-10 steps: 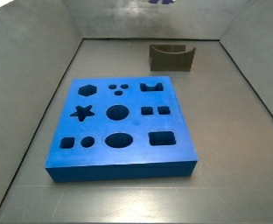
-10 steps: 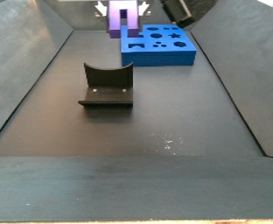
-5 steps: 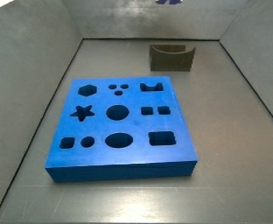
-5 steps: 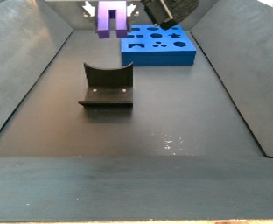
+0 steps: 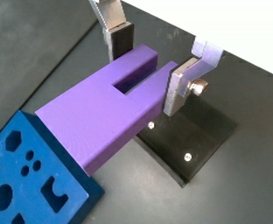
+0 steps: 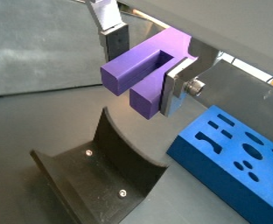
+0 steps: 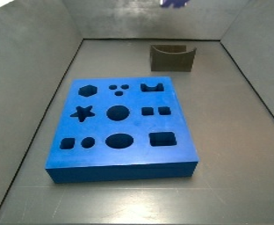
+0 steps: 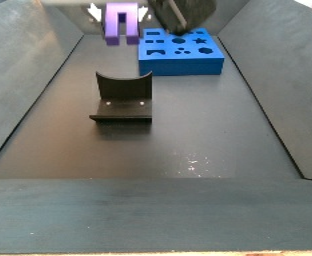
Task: Pick up the double-square object. Move up. Place the double-square object on the fixture. Regrasp the double-square object. Move to above the board. Insert the double-square object.
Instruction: Place the double-square object on the fixture.
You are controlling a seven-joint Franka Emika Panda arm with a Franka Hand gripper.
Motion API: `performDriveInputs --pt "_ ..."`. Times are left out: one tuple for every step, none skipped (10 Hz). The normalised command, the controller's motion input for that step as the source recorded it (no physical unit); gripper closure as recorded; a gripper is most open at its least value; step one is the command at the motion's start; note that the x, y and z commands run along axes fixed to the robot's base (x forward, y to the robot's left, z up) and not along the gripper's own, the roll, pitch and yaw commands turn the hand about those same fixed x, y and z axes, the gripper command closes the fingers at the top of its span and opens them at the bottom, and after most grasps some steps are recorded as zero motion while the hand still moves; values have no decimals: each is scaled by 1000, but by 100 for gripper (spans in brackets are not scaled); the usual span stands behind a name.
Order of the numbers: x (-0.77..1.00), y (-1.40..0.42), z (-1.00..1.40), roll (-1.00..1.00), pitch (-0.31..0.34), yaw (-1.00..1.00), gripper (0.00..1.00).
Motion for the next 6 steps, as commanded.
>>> performDriveInputs --pt "143 89 -1000 -1000 28 -116 100" --pt "149 89 -1000 -1000 40 -118 100" --pt "164 100 -1000 -1000 58 -125 100" --pt "173 106 -1000 -1000 69 -135 100" --pt "185 115 -1000 -816 60 -131 100" --pt "194 124 -1000 -656 51 -128 100"
